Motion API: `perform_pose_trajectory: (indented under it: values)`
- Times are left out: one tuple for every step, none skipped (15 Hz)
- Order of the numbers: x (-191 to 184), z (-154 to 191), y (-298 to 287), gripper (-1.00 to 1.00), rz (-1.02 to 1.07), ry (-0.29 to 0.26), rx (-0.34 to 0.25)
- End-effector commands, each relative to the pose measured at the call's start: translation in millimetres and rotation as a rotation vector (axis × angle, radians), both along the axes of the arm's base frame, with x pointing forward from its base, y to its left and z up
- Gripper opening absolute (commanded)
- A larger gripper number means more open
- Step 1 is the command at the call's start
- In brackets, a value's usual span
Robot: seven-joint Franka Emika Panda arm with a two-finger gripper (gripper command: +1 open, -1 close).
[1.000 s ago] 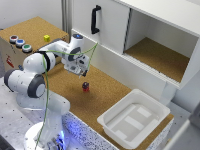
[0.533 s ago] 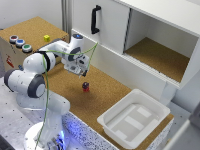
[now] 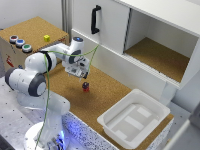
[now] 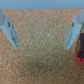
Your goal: Go to the tower of blocks and take off the purple block
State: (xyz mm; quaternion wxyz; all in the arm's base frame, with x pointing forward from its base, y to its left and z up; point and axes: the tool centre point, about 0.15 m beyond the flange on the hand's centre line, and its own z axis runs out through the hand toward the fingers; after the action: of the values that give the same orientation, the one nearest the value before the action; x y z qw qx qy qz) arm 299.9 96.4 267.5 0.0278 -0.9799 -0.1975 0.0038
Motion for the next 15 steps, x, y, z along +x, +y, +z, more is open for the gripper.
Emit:
perform_pose_trajectory:
  values:
    - [17.7, -20.4, -5.6, -1.00, 0.035, -0.023, 0.017]
    - [18.9, -18.0, -9.8, -1.00, 0.027, -0.025, 0.010]
    - [18.9, -15.8, -13.8, -1.00, 0.020, -0.030, 0.012]
    - [18.4, -15.4, -15.6, -1.00, 0.019, -0.028, 0.004]
    - [17.1, -15.6, -17.9, -1.00, 0.013, -0.025, 0.002]
    - [14.9, -17.3, -19.9, -1.00, -0.001, -0.017, 0.001]
    - [12.6, -19.9, -21.1, -1.00, 0.001, -0.007, 0.014]
    - [11.4, -21.6, -22.7, -1.00, 0.006, 0.000, 0.027]
    - [10.4, -22.8, -25.7, -1.00, 0.002, 0.000, 0.030]
    - [10.3, -25.0, -29.7, -1.00, -0.002, 0.002, 0.034]
    - [10.9, -26.7, -34.8, -1.00, -0.005, 0.000, 0.048]
    - [11.9, -27.6, -40.4, -1.00, -0.010, -0.008, 0.049]
    - [13.9, -28.2, -46.8, -1.00, -0.024, -0.015, 0.045]
    - [17.1, -28.7, -56.4, -1.00, -0.040, -0.024, 0.040]
    - [19.7, -29.7, -64.9, -1.00, -0.054, -0.024, 0.035]
